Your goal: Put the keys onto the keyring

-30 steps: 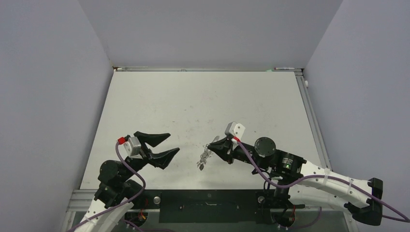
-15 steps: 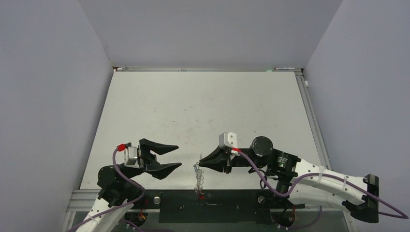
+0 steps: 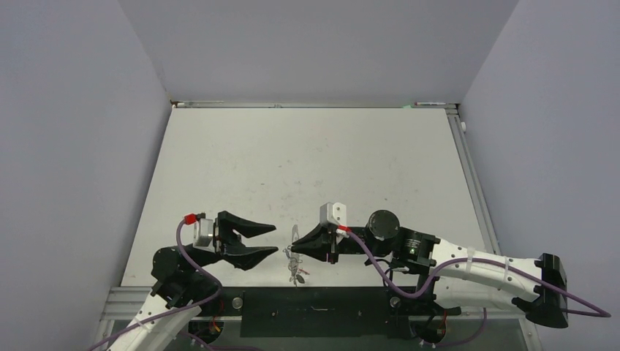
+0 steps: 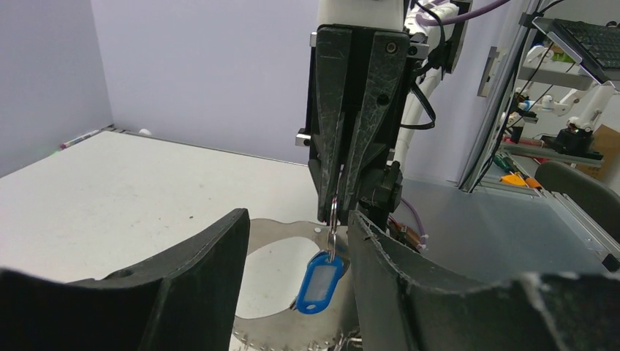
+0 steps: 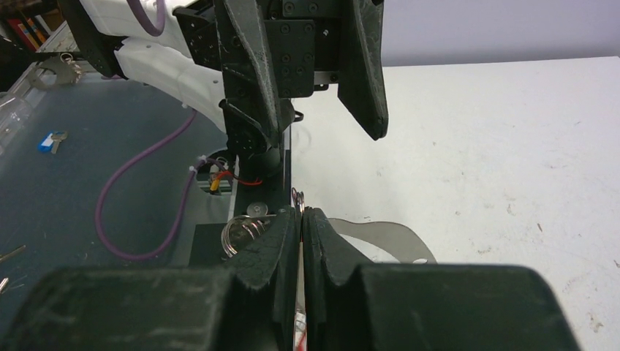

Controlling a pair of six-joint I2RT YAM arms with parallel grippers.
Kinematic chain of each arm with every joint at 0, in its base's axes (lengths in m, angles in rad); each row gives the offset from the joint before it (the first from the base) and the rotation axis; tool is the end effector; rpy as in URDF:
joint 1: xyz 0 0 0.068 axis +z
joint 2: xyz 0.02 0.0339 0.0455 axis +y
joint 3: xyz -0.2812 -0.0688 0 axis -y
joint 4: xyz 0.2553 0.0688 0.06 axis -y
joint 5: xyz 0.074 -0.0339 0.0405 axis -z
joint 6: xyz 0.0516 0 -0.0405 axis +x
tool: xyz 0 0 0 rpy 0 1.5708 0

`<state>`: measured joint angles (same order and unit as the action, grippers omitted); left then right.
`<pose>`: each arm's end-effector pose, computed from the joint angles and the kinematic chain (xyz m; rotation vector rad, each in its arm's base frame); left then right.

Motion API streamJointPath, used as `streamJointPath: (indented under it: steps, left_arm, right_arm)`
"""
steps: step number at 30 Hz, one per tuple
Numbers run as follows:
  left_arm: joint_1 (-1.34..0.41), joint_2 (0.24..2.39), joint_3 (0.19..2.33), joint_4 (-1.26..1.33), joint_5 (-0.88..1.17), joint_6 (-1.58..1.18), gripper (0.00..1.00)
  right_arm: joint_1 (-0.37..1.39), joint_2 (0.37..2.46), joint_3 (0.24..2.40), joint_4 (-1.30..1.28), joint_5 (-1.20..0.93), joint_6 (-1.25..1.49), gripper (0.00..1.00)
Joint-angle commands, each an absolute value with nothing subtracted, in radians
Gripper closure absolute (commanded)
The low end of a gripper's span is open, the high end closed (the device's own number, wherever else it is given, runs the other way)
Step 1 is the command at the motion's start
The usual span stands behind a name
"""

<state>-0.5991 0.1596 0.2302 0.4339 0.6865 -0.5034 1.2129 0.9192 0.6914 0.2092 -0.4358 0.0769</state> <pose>0.0580 -0.0792 0.2911 0.7238 1.0755 -1.3218 0.0610 0.2254 0.3356 -1.2403 1.2487 1.3191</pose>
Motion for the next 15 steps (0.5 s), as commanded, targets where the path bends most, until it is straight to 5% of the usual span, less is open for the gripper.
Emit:
streamJointPath:
  steps: [1,15]
  left_arm:
    - [-0.612,0.163,0.236,0.461,0.684,-0.498,0.52]
    - [-0.648,0.213,0.237,0.46,0.704,-0.495,0.65]
  right_arm:
    - [1.227,0.931,0.724,0.325,-0.414,0.083,0.95]
    - [1.252,0.955,0.741,0.362,-0.394,0.073,0.95]
